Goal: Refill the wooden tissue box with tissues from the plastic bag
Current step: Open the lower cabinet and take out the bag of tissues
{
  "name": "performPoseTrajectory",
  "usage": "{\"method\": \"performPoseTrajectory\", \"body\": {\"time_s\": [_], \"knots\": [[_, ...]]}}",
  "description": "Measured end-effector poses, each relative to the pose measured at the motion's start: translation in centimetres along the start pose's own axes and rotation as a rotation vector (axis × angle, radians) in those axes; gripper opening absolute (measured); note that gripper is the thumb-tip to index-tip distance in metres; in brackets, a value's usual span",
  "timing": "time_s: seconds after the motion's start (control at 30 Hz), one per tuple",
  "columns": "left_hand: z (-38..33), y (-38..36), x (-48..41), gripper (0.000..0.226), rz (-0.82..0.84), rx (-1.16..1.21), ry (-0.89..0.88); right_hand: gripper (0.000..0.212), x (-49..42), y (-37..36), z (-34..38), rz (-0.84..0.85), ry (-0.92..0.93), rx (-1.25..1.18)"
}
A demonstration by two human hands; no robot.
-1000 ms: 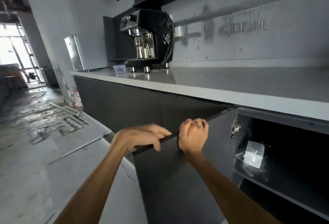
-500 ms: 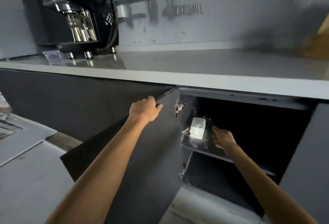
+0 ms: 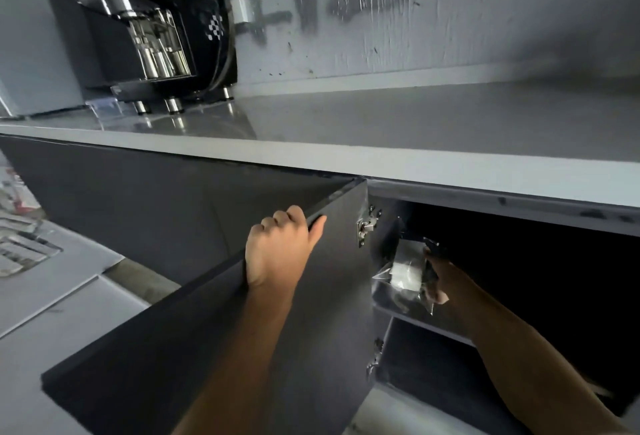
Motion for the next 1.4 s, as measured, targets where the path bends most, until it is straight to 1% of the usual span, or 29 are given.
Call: {"method": "performPoseTrajectory", "body": {"time_s": [0.07,0.13,0.2,0.23,0.27,0.33,0.4,0.43,0.5,0.53,0.57,0.63,0.67,0.73,0.8,0.9,0.93,0.97,1.03,1.1,1.17,1.23,1.27,1.33,1.4], "knots": [[0.1,0.0,-0.1,0.053,-0.063,-0.036,-0.003,0.035,-1.0,-0.9,1.1,-0.004,0.017,0.021],[0.0,0.0,-0.1,0.054,-0.113,-0.053,-0.02,0.045,-1.8,-1.3,0.7,0.051,-0.034,0.027],[-0.1,0.0,-0.1,0.054,-0.136,-0.055,-0.024,0.058,-2.9,-1.0,0.0,0.092,-0.146,0.074],[-0.2,0.1,-0.1,0.054,-0.146,-0.06,-0.028,0.062,-3.2,-0.6,0.0,0.087,-0.178,0.107],[-0.2,0.1,-0.1,0.054,-0.155,-0.064,-0.027,0.061,-3.9,-0.4,0.2,0.095,-0.199,0.123],[-0.1,-0.1,0.0,0.054,-0.155,-0.068,-0.018,0.052,-5.1,-0.1,0.7,0.116,-0.194,0.16],[0.1,-0.1,0.0,0.053,-0.147,-0.075,-0.012,0.06,-5.7,-0.2,0.9,0.149,-0.207,0.153],[0.1,-0.1,0.0,0.053,-0.131,-0.066,-0.004,0.06,-5.5,-0.4,0.8,0.181,-0.223,0.172],[0.2,-0.1,0.0,0.052,-0.1,-0.057,0.017,0.052,-5.1,-0.7,0.0,0.256,-0.263,0.179],[0.1,-0.1,0.0,0.052,-0.095,-0.057,0.023,0.053,-4.5,-0.6,-0.9,0.281,-0.268,0.176],[0.2,-0.1,0.1,0.052,-0.085,-0.052,0.03,0.053,-3.9,-0.6,-1.9,0.303,-0.29,0.127],[0.3,-0.3,0.0,0.051,-0.051,-0.055,0.041,0.038,-1.3,-0.4,-3.4,0.363,-0.252,-0.009],[0.3,-0.3,-0.1,0.051,-0.026,-0.05,0.049,0.036,0.4,-0.2,-4.1,0.39,-0.208,-0.032],[0.4,0.0,-0.4,0.05,0.049,-0.032,0.078,0.038,5.4,0.5,-5.5,0.457,-0.197,-0.081],[0.4,-0.1,-0.6,0.05,0.147,-0.008,0.129,0.046,10.8,1.2,-6.5,0.55,-0.094,-0.039],[-0.3,1.1,0.2,0.049,0.322,0.1,0.188,0.074,19.4,3.1,-6.9,0.509,0.139,0.132],[-0.5,1.7,0.4,0.048,0.388,0.151,0.207,0.081,22.2,3.6,-6.7,0.518,0.221,0.186],[-0.6,2.3,0.6,0.047,0.447,0.192,0.226,0.085,24.9,3.9,-5.8,0.538,0.301,0.199],[-0.9,3.1,0.9,0.046,0.523,0.186,0.21,0.086,29.6,5.3,-3.1,0.541,0.465,0.199],[-0.7,4.1,1.2,0.052,0.679,0.197,0.204,0.087,34.3,7.1,0.5,0.454,0.619,0.191],[-0.2,5.5,2.1,0.062,0.89,0.292,0.288,0.086,38.9,9.4,5.1,0.412,0.825,0.162],[-0.1,7.3,2.7,0.073,1.112,0.397,0.335,0.091,40.9,12.2,10.2,0.311,0.995,0.18],[-0.3,8.3,2.9,0.075,1.18,0.43,0.326,0.094,41.2,13.6,12.9,0.25,1.061,0.189],[-1.4,9.9,3.3,0.073,1.232,0.521,0.324,0.097,40.9,15.9,17.5,0.143,1.154,0.183],[-3.5,11.0,4.1,0.066,1.238,0.751,0.397,0.099,39.5,18.0,20.4,0.054,1.13,0.152]]}}
Point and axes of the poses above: each hand's wrist, its own x-axis away from the middle knuckle, its own y-axis out of the back of the hand, z = x × y, the point moved 6 cm from there along -x, towards the middle knuckle, and after that the axes turned 11 degrees about x, right-handed, at the moved point
